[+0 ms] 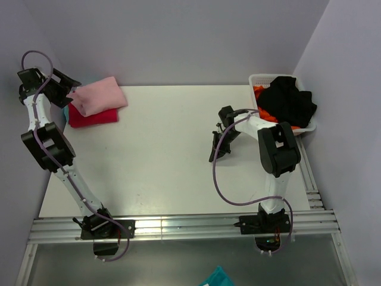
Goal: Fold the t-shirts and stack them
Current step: Put the neatly folded tshirt into the corner of the board with the left arm
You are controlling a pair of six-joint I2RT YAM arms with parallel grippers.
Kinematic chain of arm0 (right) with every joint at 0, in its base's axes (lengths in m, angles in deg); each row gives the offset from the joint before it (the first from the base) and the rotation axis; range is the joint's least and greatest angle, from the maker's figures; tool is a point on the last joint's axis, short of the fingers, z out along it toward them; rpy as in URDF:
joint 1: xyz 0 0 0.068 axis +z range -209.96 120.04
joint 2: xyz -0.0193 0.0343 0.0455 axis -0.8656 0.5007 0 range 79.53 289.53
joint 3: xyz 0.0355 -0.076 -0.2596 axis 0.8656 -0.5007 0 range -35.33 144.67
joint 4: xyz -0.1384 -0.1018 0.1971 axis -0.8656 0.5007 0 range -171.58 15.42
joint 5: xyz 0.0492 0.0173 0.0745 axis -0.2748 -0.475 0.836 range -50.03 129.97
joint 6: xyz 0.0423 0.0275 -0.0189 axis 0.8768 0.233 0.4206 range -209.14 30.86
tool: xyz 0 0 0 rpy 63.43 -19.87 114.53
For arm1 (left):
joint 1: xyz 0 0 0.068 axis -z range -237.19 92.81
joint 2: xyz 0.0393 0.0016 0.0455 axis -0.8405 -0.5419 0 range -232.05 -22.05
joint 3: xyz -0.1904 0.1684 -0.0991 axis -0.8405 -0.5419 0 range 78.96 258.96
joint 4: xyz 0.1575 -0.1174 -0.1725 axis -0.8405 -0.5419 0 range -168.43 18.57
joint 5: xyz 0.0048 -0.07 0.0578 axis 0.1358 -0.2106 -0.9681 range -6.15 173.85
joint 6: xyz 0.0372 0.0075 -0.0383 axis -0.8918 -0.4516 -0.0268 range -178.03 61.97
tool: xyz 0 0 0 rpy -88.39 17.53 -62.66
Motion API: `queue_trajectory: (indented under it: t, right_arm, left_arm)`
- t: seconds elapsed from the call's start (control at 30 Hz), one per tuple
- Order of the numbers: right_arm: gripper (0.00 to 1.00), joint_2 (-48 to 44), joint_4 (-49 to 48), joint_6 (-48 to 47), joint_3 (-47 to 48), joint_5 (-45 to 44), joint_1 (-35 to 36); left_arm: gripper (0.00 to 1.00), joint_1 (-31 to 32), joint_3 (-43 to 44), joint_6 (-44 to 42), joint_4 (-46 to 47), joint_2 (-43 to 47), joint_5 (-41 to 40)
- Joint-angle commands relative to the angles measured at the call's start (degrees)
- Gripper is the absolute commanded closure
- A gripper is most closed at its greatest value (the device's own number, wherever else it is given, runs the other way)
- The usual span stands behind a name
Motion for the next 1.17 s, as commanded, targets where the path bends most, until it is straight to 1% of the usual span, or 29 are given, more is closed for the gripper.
queue_trajectory:
  t: [0.0,0.03,0.07,0.13,0.23,0.27,0.3,0.33,0.37,0.47,0.53,0.6,0.67,0.7,0.73,0.8,0.83,0.93,1.0,1.07,1.13]
  right_arm:
    - [1.00,0.5,-1.2,1.2,0.1,0.3,0.7]
    - [1.00,0.5,-1.4,1.2,0.2,0.2,0.8]
    - [1.00,0.5,-1.4,1.3,0.7,0.0,0.8]
    - [1.00,0.4,-1.2,0.9,2.8,-1.0,0.8]
    - [0.96,0.0,-0.4,0.2,6.3,-1.9,0.8]
    - [0.93,0.0,0.0,-0.1,9.5,-2.2,0.8]
    - [0.92,0.0,0.3,-0.4,11.3,-2.4,0.9]
    - [0.91,-0.4,1.0,-0.6,15.1,-2.8,0.9]
    - [0.89,-0.6,1.4,-0.8,17.0,-3.3,0.9]
    - [0.87,-1.3,3.0,-1.6,25.1,-6.5,1.3]
    - [0.84,-2.3,3.6,-1.8,30.2,-8.2,1.4]
    - [0.83,-3.7,3.9,-1.3,33.1,-9.2,1.4]
    - [0.82,-4.4,4.5,-0.6,36.7,-9.8,1.4]
    - [0.82,-5.6,5.1,-0.4,37.7,-10.6,1.4]
    - [0.82,-6.4,4.8,-0.1,38.7,-11.1,1.5]
    - [0.81,-9.5,5.0,0.6,39.5,-14.2,1.7]
    - [0.80,-11.0,4.7,0.8,39.4,-15.4,1.9]
    - [0.76,-17.5,1.6,1.5,35.9,-18.7,2.0]
    - [0.77,-21.1,0.1,1.4,34.5,-18.6,2.0]
    - [0.79,-22.6,0.7,1.9,34.8,-20.2,2.1]
    - [0.77,-23.9,1.8,1.6,36.0,-20.1,2.1]
  left_arm:
    - [0.01,-3.7,-2.1,0.4,-3.7,6.6,-17.2]
    - [0.01,-3.7,-2.5,0.2,-4.1,7.1,-19.0]
    - [0.01,-3.6,-3.7,0.1,-4.4,8.5,-23.3]
    - [0.01,-2.7,-6.2,-1.3,-4.1,10.6,-24.6]
    - [0.00,-1.8,-8.8,-0.8,-3.7,12.6,-22.8]
    - [0.01,-1.6,-11.5,-0.4,-3.2,14.1,-21.8]
    - [0.00,-0.9,-13.5,0.0,-2.4,15.4,-19.8]
    - [0.01,-0.3,-16.0,0.0,-1.1,17.0,-19.3]
    - [0.01,0.4,-20.3,-0.3,0.8,20.1,-18.8]
    - [0.01,5.4,-27.1,-1.4,2.6,26.1,-18.7]
    - [0.00,7.6,-29.1,-2.0,1.3,29.2,-19.8]
    - [0.00,10.9,-30.2,-3.5,-1.9,31.0,-21.2]
    - [0.00,13.9,-34.6,-3.8,-2.5,35.2,-23.2]
    - [0.01,14.5,-36.9,-3.9,-1.7,37.2,-23.2]
    - [0.01,14.9,-41.3,-3.7,-1.0,41.0,-23.6]
    - [0.01,15.9,-44.5,-3.5,-1.0,44.3,-23.3]
    - [0.01,16.1,-45.6,-3.6,-2.0,46.4,-24.7]
    - [0.01,17.8,-46.8,-3.5,-5.1,49.9,-26.6]
    - [0.00,18.1,-47.3,-2.8,-6.1,51.4,-27.4]
    - [0.01,18.5,-47.4,-1.8,-8.6,53.6,-29.4]
    - [0.01,18.7,-47.1,-1.7,-11.1,55.2,-30.5]
